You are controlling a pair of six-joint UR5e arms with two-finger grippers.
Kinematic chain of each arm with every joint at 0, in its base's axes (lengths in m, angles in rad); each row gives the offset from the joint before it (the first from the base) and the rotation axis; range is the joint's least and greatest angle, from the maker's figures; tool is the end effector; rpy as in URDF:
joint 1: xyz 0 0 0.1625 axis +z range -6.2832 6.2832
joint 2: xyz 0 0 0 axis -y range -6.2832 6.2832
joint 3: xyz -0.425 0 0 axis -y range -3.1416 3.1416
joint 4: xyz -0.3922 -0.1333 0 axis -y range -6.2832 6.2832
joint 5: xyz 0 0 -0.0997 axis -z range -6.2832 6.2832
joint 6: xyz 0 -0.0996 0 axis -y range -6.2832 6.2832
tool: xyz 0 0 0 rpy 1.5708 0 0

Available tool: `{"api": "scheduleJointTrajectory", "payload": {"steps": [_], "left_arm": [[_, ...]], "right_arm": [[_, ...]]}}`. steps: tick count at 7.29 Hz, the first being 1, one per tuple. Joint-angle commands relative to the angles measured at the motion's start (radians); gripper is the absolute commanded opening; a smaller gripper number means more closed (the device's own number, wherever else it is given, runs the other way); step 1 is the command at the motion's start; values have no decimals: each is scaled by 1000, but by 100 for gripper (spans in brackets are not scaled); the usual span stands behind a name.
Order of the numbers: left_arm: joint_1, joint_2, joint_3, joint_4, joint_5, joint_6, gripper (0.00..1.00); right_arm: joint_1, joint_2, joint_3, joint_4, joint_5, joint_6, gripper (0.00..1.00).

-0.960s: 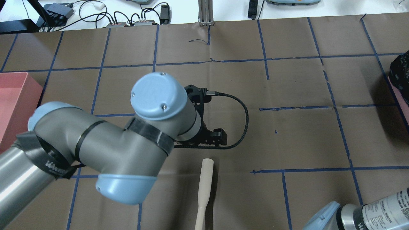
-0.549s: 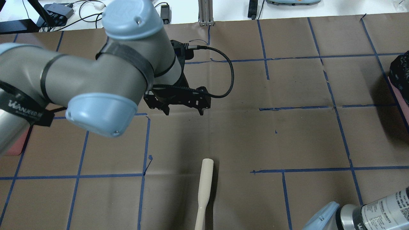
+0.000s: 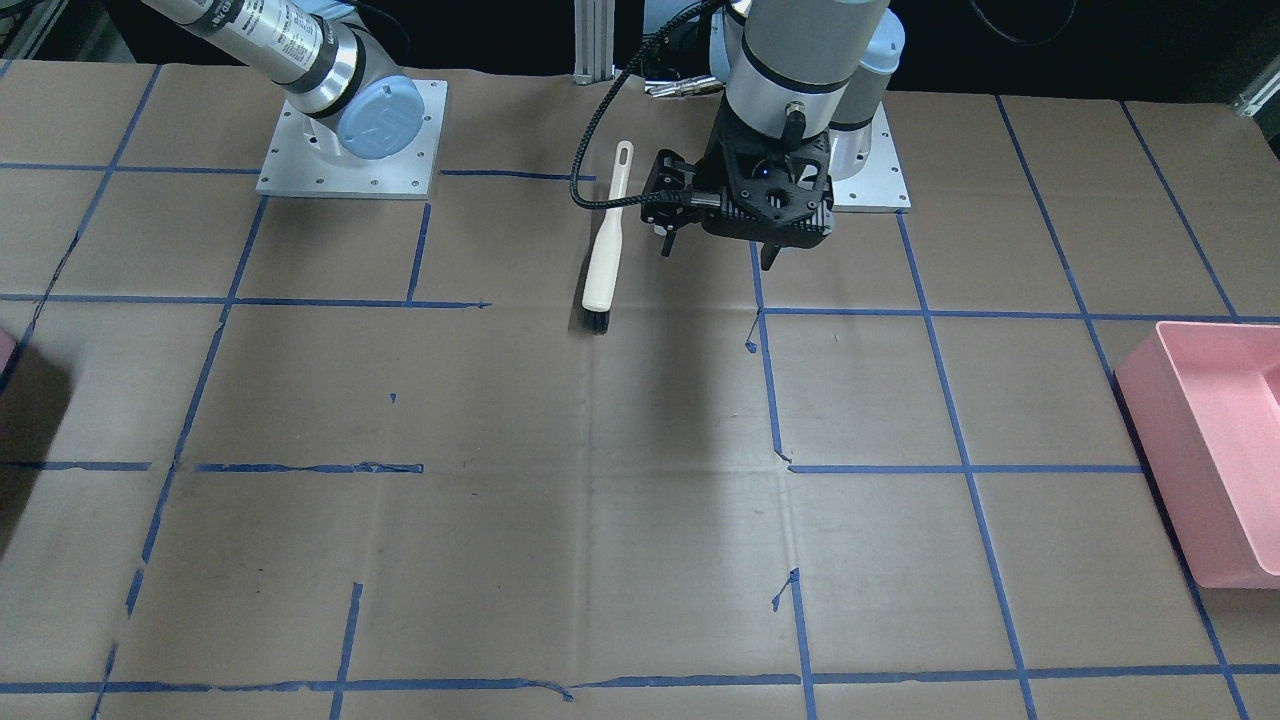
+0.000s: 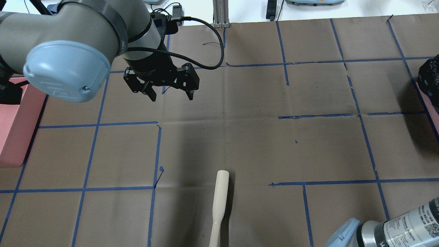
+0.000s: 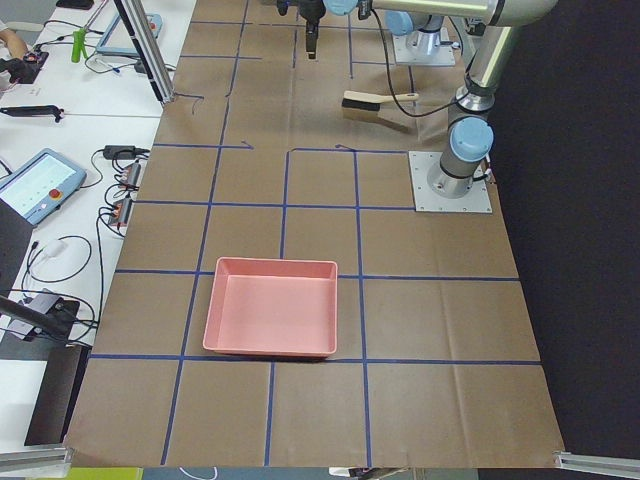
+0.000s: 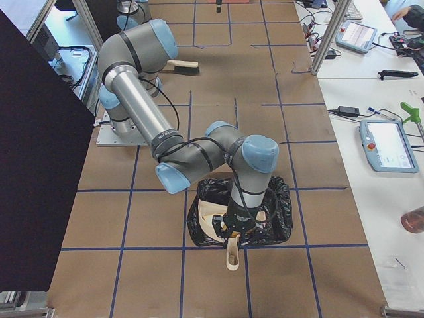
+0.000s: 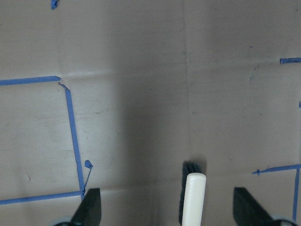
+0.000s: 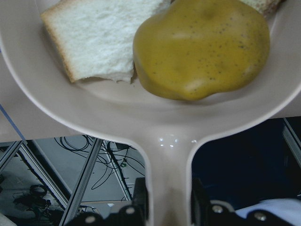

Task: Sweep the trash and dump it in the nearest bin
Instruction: 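Raise the left gripper away from the brush toward the table's far side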

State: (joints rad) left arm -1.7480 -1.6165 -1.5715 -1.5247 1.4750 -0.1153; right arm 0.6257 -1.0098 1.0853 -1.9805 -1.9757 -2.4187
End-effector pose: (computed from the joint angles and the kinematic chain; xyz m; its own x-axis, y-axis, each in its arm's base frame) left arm -0.2306 -0.4777 0.4697 -0.9936 0.0610 0.0950 0.0624 0.9980 0.0113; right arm -0.5459 -0.5105 0.4390 -0.1814 -0.9814 -0.0621 -0.8610 0.1280 0.4922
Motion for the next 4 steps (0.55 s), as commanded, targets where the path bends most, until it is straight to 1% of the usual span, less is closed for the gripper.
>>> {"api": "scheduleJointTrajectory", "payload": {"steps": [1, 3, 4], "left_arm": [[54, 9, 21, -6, 107, 57, 99], [59, 9, 27, -9, 100, 57, 99], [59, 9, 25, -9, 87, 52, 99]], "right_arm": [[31, -1, 8, -3, -59, 35, 4], [57, -1, 13, -5, -112, 73, 4], [61, -1, 11, -5, -170, 88, 4]]}}
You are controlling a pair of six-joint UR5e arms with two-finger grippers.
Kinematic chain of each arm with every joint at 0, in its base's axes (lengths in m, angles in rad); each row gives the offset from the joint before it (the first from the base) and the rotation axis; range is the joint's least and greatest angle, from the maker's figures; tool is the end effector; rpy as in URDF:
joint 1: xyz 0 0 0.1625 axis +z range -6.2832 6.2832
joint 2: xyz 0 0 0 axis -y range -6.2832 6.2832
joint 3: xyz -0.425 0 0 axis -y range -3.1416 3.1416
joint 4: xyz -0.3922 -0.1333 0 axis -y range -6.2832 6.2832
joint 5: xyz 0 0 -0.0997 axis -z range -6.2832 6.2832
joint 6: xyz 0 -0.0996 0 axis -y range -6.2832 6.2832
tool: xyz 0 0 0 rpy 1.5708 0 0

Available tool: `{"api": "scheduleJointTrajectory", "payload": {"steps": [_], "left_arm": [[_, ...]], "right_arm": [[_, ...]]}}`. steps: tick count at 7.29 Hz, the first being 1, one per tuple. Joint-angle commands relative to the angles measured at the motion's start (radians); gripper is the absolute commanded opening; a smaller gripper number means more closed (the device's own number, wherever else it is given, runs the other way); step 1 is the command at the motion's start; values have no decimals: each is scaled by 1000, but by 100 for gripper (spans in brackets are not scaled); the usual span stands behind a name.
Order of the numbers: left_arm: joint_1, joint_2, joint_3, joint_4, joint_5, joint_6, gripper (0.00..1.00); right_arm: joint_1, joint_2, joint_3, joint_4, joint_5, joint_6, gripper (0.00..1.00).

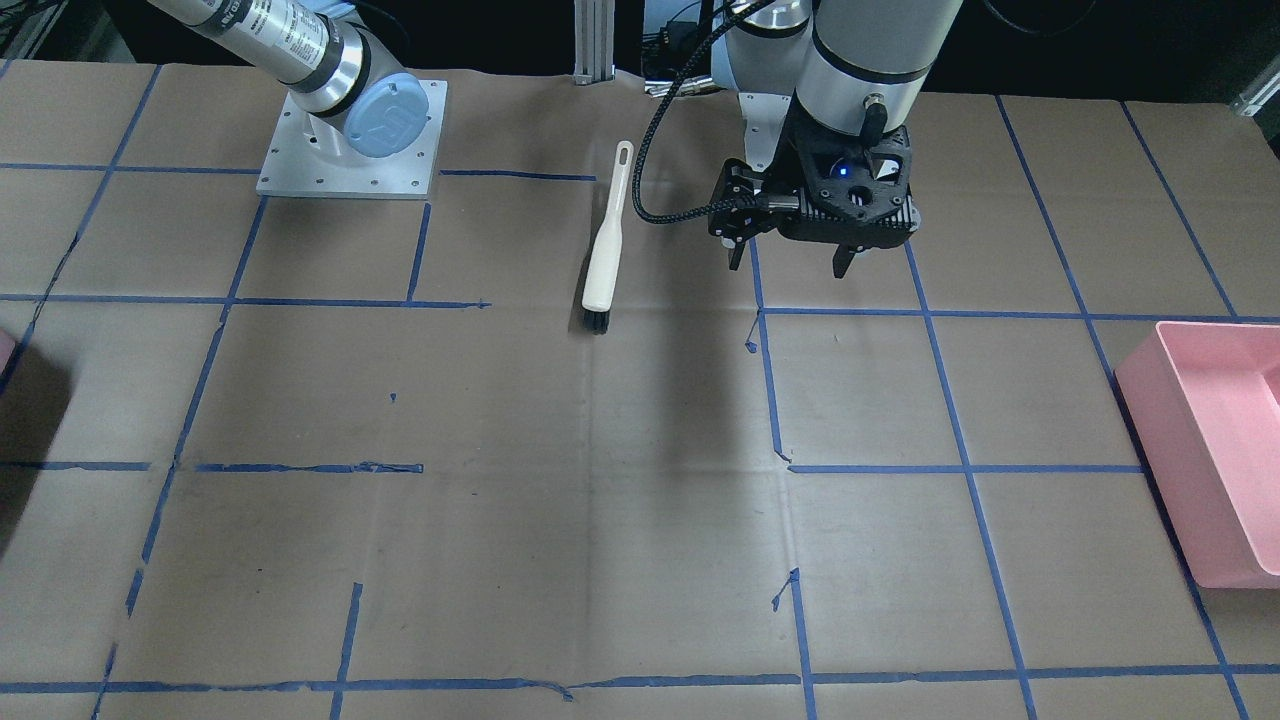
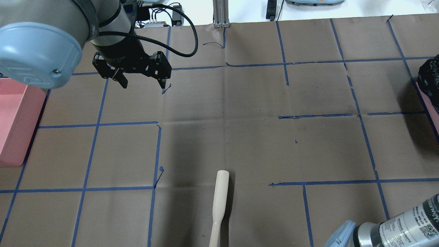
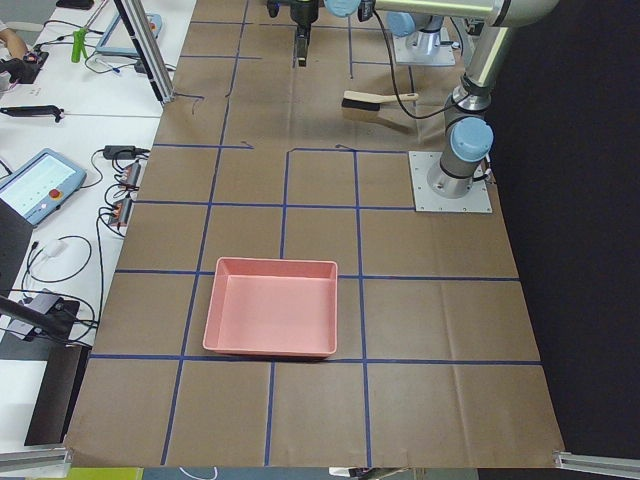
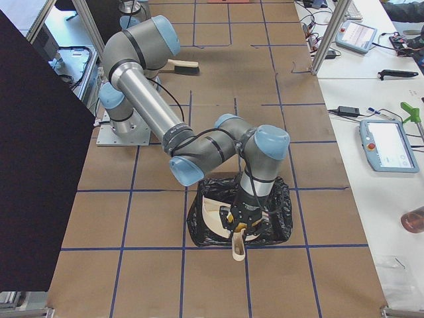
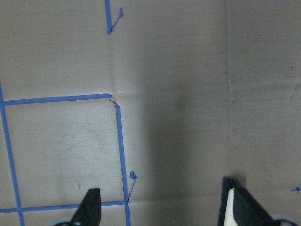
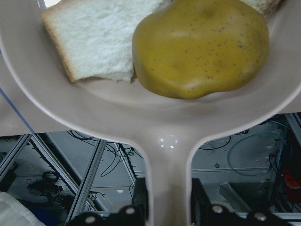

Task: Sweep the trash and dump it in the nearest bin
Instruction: 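Raise the left gripper away from the brush toward the table's far side, then tip the dustpan over the bin with the right gripper to dump contents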

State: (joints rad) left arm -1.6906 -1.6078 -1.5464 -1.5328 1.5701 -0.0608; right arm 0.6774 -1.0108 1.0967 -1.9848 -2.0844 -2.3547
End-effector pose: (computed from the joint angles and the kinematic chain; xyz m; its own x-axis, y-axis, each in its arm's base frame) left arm -0.1934 -0.4905 0.4852 -0.9983 0.0590 0.0022 0.0589 0.9979 -0.0253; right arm -0.5228 -0.5288 0.4389 -0.2240 -0.9694 -0.1002 -0.8200 0.1320 0.5569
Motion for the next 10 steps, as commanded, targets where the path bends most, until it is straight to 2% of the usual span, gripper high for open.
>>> {"api": "scheduleJointTrajectory", "payload": {"steps": [1, 2, 10], "left_arm": [[2, 0, 0, -1, -8, -7, 99], [2, 0, 2, -1, -10, -10, 99], [8, 0, -18, 5, -12, -13, 99]], "right_arm": [[27, 0, 2, -2, -78, 35, 4], [39, 1, 3, -2, -136, 52, 4], [105, -12, 71, -43, -265, 130, 4]]}}
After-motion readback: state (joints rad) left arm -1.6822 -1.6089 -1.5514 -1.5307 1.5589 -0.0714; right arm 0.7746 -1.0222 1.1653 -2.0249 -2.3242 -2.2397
